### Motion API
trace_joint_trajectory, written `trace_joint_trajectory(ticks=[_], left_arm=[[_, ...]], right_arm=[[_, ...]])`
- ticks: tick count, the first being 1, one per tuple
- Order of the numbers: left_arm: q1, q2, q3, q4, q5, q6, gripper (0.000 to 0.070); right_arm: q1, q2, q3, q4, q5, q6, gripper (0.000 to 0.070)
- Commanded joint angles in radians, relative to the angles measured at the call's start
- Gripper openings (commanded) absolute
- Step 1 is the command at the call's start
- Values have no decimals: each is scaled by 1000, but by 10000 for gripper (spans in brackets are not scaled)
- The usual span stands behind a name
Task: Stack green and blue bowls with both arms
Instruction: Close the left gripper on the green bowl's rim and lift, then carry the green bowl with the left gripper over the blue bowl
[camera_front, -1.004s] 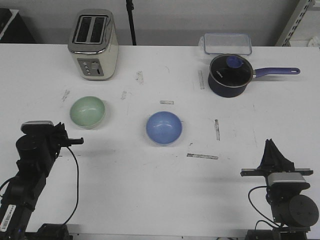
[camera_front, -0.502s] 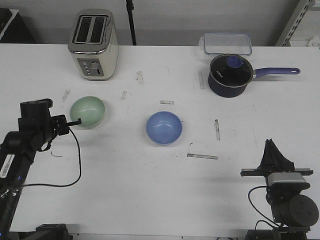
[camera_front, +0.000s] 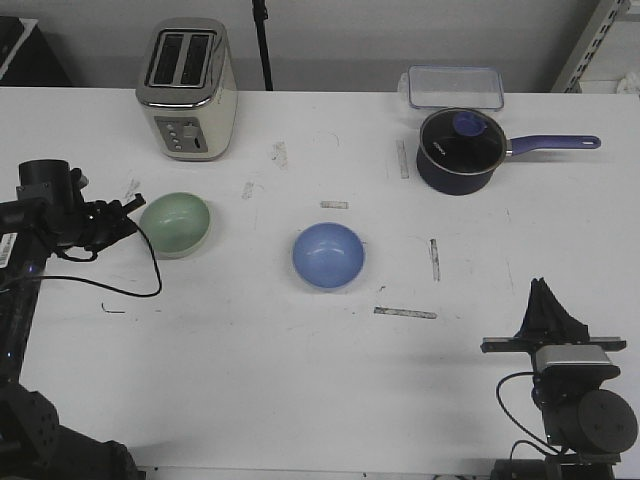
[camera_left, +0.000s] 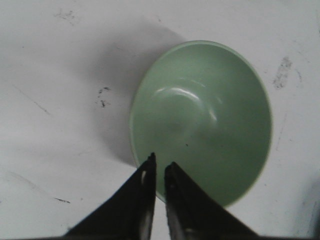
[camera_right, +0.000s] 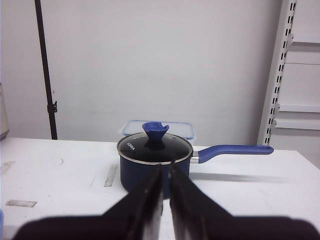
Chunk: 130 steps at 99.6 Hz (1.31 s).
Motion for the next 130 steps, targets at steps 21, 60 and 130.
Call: trace_joint_trajectory(ticks=[21,60,130], left_arm=[[30,71,24,11,10,-29,278],[20,155,24,51,26,-31,369],[-44,267,24,87,13,-27,1]], right_arm=[[0,0,3,11,0,3,15],[0,0,3,11,0,3,15],[0,0,3,11,0,3,15]])
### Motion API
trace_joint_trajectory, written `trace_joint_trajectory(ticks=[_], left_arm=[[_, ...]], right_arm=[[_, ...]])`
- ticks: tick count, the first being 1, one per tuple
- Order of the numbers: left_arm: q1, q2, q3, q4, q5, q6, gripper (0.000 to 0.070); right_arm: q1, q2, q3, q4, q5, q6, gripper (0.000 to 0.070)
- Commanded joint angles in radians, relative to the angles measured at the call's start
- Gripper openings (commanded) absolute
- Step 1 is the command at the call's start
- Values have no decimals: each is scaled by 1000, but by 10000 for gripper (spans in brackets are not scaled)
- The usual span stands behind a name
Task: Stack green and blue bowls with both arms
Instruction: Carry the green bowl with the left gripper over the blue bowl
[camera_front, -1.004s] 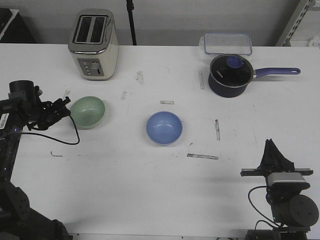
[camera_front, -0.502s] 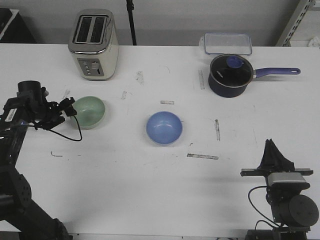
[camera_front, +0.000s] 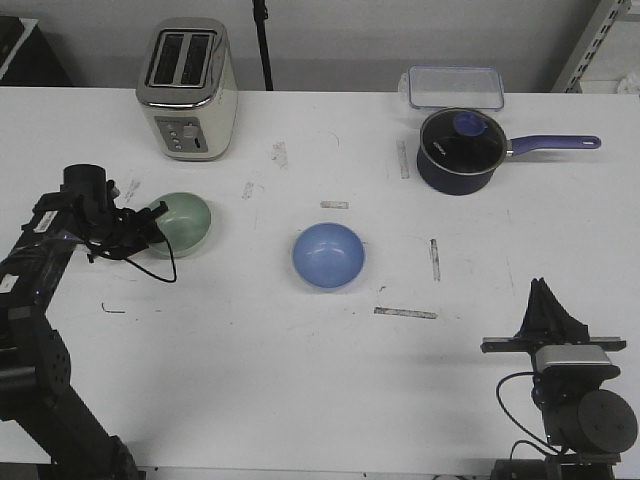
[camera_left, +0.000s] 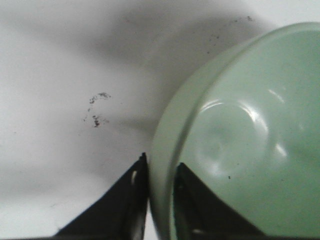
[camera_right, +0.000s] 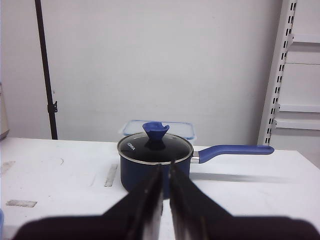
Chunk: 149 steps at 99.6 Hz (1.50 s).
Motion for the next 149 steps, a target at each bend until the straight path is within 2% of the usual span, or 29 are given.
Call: trace_joint_trajectory(ticks=[1,37,56,79,105,126,149], left_arm=[[1,22,23,9,-5,0,1],[-21,-19,23,3,5,-5,1],[-77,-91,23,-19,7,-9,1],[-212,-182,23,48,11,-121,1],[-438,-191,24,150,18,-233,1],[-580,-181,24,242,-16,-253,1],[-660,-127,24,277,-27,-308,1]], right_arm=[[0,0,3,11,0,3,15],[0,0,3,11,0,3,15],[0,0,3,11,0,3,15],[0,0,3,11,0,3,15],[0,0,3,11,0,3,15],[0,0,3,11,0,3,15],[0,0,3,11,0,3,15]])
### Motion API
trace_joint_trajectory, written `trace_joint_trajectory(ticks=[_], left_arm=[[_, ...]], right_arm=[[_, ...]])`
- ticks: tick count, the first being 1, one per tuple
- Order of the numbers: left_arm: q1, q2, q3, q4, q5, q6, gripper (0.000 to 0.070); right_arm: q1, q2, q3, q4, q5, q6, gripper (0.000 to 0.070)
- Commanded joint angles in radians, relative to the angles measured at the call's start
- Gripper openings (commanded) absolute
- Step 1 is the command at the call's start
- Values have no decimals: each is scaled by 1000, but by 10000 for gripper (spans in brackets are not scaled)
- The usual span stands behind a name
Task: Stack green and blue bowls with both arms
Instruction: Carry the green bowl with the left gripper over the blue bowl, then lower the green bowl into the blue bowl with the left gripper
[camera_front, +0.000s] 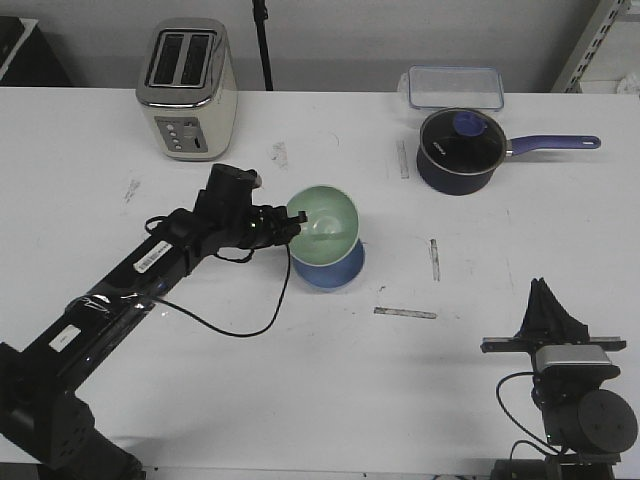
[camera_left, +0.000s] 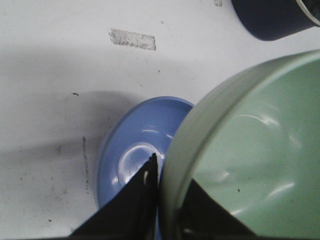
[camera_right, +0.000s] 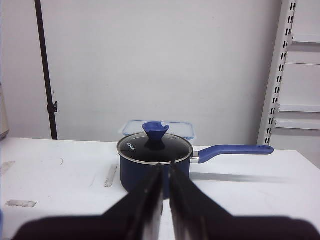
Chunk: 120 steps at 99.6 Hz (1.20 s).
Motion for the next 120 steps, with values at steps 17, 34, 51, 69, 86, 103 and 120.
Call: trace_joint_trajectory(ticks=[17,34,51,69,86,103,120], left_arm=[[-42,70,24,8,-18,-98,2],[-51,71,24,-18,-67,-120,3],[-53,71,24,-21,-79,-120,20],[-59,74,24,-37,-82,-119,55],[-69,76,24,-44,-82,-119,64],[-74,76,24,-45,-82,-118,134],[-77,76,24,-44,-82,-118,134]], right_arm=[[0,0,3,11,0,3,15],[0,0,3,11,0,3,15],[0,0,3,11,0,3,15],[0,0,3,11,0,3,15],[0,0,3,11,0,3,15],[0,0,3,11,0,3,15],[0,0,3,11,0,3,15]])
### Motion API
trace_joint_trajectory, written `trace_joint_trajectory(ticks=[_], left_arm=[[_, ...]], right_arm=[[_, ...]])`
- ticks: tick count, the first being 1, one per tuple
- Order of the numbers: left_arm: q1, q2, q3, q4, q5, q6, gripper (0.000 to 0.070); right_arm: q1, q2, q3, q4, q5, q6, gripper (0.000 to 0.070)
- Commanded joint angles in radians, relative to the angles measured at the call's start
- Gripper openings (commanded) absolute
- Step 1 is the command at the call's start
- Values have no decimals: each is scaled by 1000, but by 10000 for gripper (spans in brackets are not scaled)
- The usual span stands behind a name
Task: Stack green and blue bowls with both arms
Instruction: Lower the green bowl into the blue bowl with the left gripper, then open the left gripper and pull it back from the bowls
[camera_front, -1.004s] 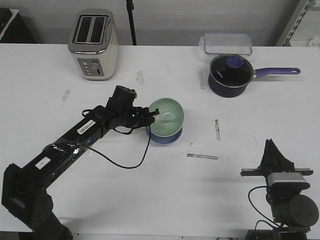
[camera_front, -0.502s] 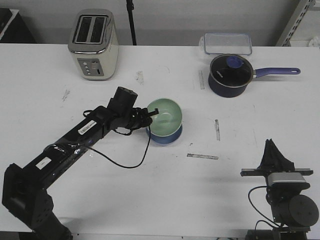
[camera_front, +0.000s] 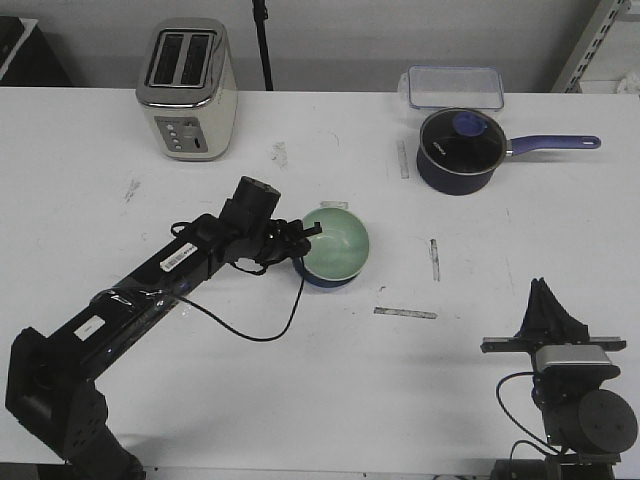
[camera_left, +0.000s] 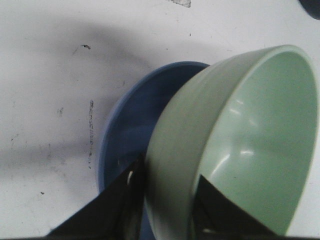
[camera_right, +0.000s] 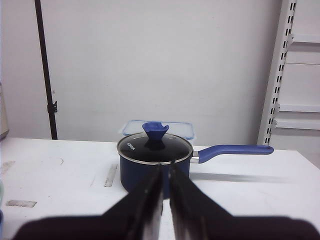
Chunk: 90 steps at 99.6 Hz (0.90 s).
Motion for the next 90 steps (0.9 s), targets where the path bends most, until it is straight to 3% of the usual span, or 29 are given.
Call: trace_joint_trajectory(ticks=[1,36,46,90], left_arm=[[-10,19,24,5,-2,-2,134],[-10,19,24,5,-2,-2,139],[-10,19,24,5,-2,-2,215],[-10,5,24,5,60,-2,213]], right_arm=[[0,0,3,11,-1,3,15],[0,0,3,11,-1,3,15],[0,0,3,11,-1,3,15],[0,0,3,11,-1,3,15]])
